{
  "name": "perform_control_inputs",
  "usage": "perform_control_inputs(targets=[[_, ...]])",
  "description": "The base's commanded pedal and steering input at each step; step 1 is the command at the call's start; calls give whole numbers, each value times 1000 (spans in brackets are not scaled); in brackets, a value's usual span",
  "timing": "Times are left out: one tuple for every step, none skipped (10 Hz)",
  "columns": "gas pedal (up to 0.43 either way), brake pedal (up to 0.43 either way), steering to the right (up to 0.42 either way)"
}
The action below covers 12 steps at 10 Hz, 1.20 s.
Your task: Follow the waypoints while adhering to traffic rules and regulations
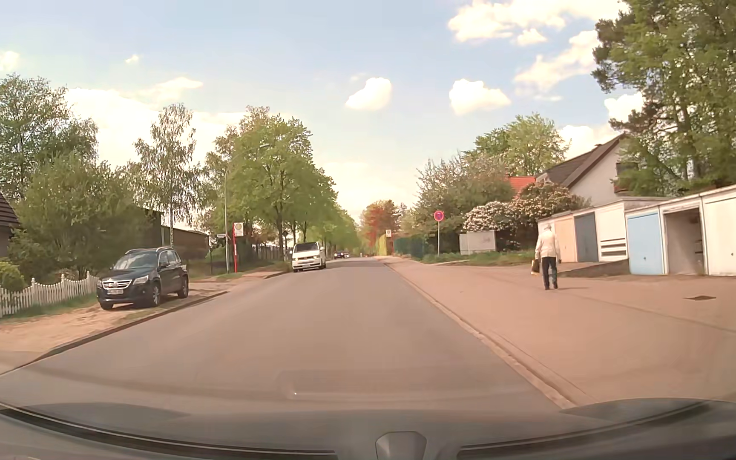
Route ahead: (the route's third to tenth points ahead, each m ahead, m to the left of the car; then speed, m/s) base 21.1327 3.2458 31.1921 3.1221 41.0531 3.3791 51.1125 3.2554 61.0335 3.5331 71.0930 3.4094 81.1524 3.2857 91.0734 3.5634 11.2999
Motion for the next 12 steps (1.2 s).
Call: perform_control_inputs(targets=[[118,0,-4],[118,0,-4],[118,0,-4],[118,0,-4],[118,0,-5],[118,0,-5],[118,0,-5],[118,0,-5],[118,0,-5],[118,0,-5],[118,0,-5],[118,0,-5]])
